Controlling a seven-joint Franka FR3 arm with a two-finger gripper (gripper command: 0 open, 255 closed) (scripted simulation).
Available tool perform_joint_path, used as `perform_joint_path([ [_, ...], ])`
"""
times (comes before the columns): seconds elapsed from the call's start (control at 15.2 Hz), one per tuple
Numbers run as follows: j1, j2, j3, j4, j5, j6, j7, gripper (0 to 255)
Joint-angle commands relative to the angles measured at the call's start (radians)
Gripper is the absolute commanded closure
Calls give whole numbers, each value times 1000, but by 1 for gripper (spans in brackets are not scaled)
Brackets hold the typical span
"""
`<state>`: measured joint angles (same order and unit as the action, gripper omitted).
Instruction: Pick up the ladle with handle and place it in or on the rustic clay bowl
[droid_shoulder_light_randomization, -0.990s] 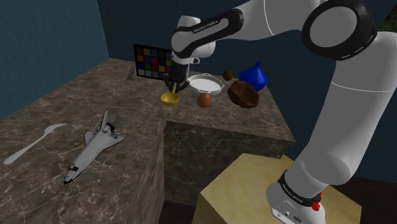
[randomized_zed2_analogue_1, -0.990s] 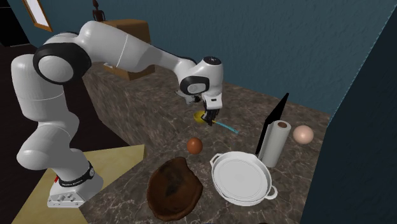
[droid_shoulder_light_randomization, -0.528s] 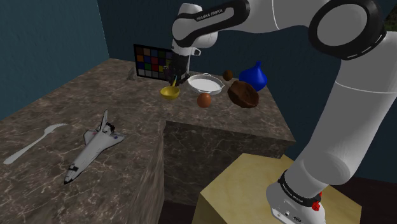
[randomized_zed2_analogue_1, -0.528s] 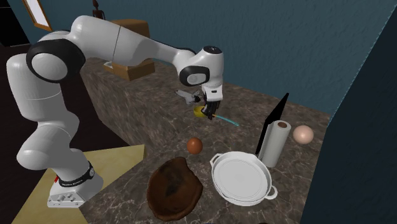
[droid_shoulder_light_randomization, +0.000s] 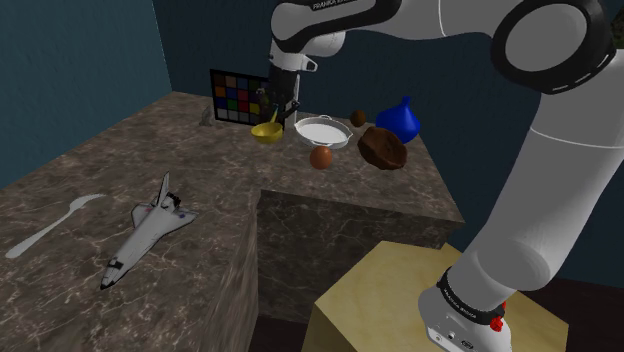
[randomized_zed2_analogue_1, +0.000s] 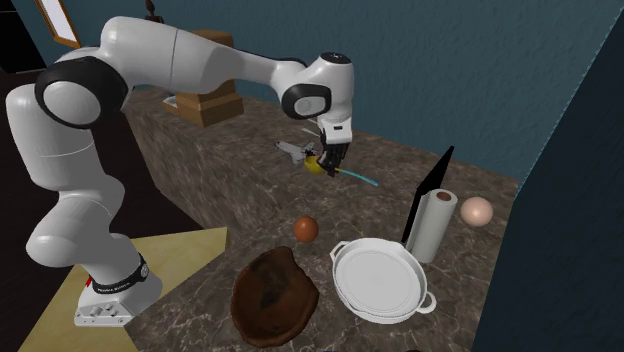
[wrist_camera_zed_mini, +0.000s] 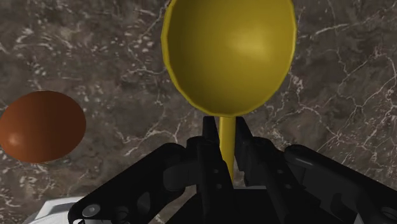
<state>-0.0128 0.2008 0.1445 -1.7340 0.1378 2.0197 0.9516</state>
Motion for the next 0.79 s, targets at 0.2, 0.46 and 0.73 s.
perform_joint_path([
  [0.2, -2, -14, -1, 48, -1, -62, 6, 255],
  [0.46, -26, -71, -14, -4, 12, -72, -33, 255],
  [0.73, -71, -171, -47, -124, 34, -65, -119, 255],
])
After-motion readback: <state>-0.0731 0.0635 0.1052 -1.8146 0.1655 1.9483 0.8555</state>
